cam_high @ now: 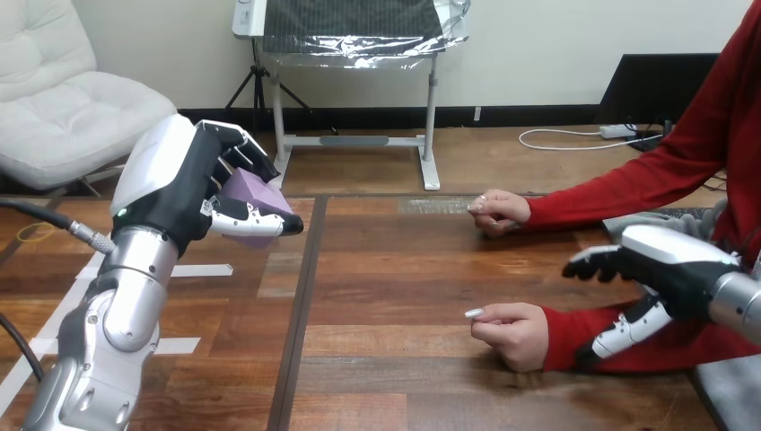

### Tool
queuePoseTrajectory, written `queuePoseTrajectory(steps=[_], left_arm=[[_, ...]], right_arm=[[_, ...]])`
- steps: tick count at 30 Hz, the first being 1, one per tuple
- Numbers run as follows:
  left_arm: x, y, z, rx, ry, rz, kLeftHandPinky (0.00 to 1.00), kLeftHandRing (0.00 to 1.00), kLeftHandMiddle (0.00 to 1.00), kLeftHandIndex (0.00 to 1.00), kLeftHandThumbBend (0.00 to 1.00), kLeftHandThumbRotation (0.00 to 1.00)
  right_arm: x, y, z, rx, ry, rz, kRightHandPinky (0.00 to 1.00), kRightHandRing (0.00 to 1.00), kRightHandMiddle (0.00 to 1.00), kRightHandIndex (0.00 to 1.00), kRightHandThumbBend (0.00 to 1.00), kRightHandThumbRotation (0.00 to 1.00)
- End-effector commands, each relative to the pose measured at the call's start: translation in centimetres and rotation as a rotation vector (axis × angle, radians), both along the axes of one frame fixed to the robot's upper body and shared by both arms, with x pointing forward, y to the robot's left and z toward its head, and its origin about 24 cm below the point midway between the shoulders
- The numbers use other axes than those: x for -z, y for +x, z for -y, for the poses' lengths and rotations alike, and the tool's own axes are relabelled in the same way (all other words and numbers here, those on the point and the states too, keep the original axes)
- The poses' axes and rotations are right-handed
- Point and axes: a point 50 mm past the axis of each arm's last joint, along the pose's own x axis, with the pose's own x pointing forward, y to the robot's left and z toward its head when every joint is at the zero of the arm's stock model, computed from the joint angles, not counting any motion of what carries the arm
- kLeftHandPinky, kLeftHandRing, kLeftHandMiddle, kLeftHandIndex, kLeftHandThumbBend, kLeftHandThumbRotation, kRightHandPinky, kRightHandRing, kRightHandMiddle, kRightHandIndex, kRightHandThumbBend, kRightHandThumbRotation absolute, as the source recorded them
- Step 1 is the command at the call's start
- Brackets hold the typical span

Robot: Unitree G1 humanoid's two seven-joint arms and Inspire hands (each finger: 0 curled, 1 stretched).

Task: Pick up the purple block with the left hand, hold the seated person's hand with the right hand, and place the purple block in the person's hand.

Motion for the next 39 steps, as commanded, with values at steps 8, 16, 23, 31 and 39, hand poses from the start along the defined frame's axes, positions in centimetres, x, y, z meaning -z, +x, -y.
queuePoseTrajectory(steps=[8, 16, 23, 31, 39], left_arm=[[-2.9, 0.6, 0.2, 0.010, -0.026, 0.105, 0.36, 0.38, 0.43, 0.43, 0.75, 0.00], [-2.9, 0.7, 0.3, 0.018, -0.029, 0.113, 0.36, 0.37, 0.43, 0.43, 0.76, 0.00], [-3.0, 0.7, 0.3, 0.017, -0.034, 0.110, 0.36, 0.37, 0.43, 0.42, 0.76, 0.00], [-3.0, 0.7, 0.3, 0.018, -0.035, 0.113, 0.36, 0.36, 0.42, 0.42, 0.77, 0.00], [-3.0, 0.7, 0.3, 0.022, -0.036, 0.118, 0.35, 0.36, 0.42, 0.42, 0.77, 0.00]], right_arm=[[-1.2, 1.7, -0.8, 0.027, -0.022, 0.011, 0.68, 0.81, 0.84, 0.83, 1.00, 0.27], [-0.6, 1.8, -1.1, 0.045, -0.052, -0.029, 0.65, 0.81, 0.84, 0.83, 1.00, 0.21], [0.0, 1.8, -1.4, 0.045, -0.090, -0.043, 0.60, 0.78, 0.82, 0.82, 1.00, 0.20], [0.6, 1.8, -1.9, 0.027, -0.121, -0.044, 0.57, 0.75, 0.80, 0.80, 1.00, 0.17], [1.4, 1.7, -2.5, -0.019, -0.186, -0.032, 0.53, 0.70, 0.76, 0.76, 1.00, 0.16]])
